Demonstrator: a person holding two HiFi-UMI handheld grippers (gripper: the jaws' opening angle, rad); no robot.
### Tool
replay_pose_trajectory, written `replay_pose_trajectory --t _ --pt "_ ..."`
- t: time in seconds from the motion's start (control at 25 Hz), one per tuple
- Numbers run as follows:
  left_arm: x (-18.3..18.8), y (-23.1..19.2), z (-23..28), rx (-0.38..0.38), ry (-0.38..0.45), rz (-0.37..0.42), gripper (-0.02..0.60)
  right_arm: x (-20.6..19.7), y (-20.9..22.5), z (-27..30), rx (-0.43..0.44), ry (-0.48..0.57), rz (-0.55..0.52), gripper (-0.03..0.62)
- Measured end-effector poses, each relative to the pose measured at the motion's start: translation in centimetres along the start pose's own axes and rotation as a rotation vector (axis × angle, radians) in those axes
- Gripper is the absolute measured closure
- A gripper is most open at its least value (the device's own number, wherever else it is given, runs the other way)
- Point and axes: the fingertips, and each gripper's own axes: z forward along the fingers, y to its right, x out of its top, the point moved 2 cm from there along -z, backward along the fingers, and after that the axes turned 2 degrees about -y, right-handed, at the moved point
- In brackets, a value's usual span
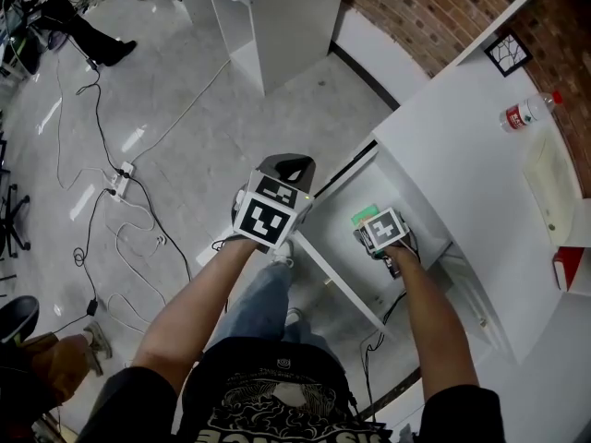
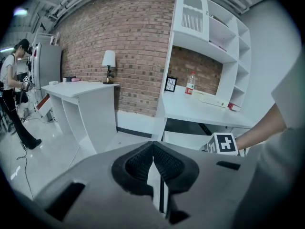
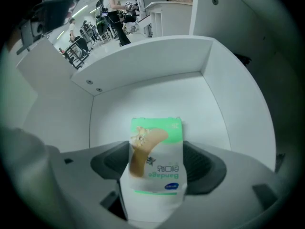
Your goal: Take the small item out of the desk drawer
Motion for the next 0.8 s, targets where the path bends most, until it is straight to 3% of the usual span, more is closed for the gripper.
replay_pose_trajectory --t 0.8 --pt "5.8 3.5 -2.8 -0.01 0.067 0.037 0.578 3.4 -0.2 -11.1 -0.033 0.21 -0.067 0.247"
